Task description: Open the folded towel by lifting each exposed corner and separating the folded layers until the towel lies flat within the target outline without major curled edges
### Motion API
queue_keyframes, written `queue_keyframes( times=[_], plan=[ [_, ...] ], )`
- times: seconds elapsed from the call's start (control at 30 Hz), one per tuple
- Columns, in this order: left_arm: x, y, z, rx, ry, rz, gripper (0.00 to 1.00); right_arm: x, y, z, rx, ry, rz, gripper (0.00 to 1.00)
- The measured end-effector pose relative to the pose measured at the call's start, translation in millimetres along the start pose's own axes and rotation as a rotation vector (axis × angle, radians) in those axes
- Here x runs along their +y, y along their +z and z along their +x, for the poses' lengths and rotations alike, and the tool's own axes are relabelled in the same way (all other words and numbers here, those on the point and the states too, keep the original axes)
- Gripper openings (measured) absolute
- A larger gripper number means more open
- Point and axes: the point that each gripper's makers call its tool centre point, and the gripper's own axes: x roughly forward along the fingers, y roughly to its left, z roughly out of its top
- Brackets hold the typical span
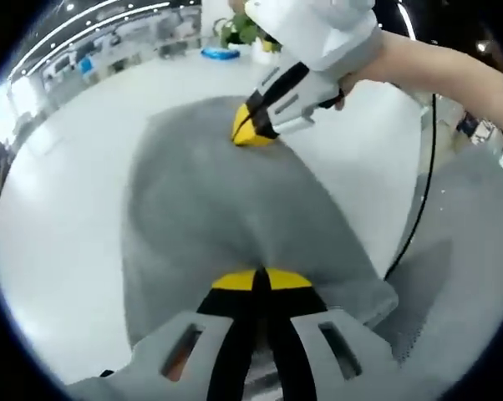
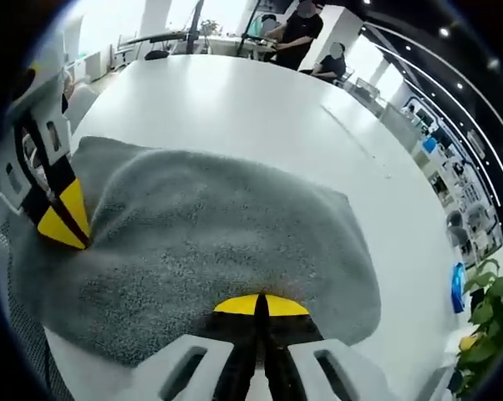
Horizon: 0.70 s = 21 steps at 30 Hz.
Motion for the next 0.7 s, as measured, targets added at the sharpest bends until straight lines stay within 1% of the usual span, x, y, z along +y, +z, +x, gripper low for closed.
queue_keyframes(
  times=[0.07, 0.1, 0.13, 0.17, 0.2, 0.43, 0.47, 0.5, 0.57, 0.6, 0.7],
  plan=[
    [-9.0, 0.6, 4, -0.006, -0.054, -0.019, 0.02, -1, 0.4, 0, 0.006, -0.003, -0.002, 0.00],
    [-9.8, 0.9, 4, -0.005, -0.056, -0.003, 0.02, -1, 0.5, 0, 0.008, -0.005, 0.000, 0.00],
    [-12.5, 2.5, 6, -0.007, -0.057, 0.051, 0.02, -1, 0.3, 1, 0.012, -0.007, -0.006, 0.00],
    [-13.3, 2.9, 7, -0.006, -0.052, 0.073, 0.02, -1, 0.3, 1, 0.014, -0.009, -0.012, 0.00],
    [-15.9, 2.7, 8, -0.007, -0.052, 0.070, 0.02, -1, 0.3, 1, 0.018, -0.012, -0.016, 0.00],
    [-15.7, 3.0, 9, -0.011, -0.068, 0.060, 0.02, -2, 0.8, 3, 0.034, -0.013, -0.030, 0.00],
    [-17.2, 3.6, 10, -0.013, -0.068, 0.100, 0.02, -3, 1.1, 3, 0.037, -0.014, -0.033, 0.00],
    [-18.3, 4.8, 10, -0.018, -0.066, 0.172, 0.02, -3, 1.5, 3, 0.039, -0.015, -0.040, 0.00],
    [-26.2, 7.1, 14, -0.031, -0.072, 0.271, 0.02, -4, 2.5, 5, 0.043, -0.019, -0.063, 0.00],
    [-28.7, 7.3, 15, -0.033, -0.076, 0.259, 0.02, -5, 3.1, 6, 0.052, -0.017, -0.079, 0.00],
    [-27.6, 8.7, 16, -0.037, -0.096, 0.221, 0.02, -5, 3.9, 6, 0.075, -0.010, -0.125, 0.00]
  ],
)
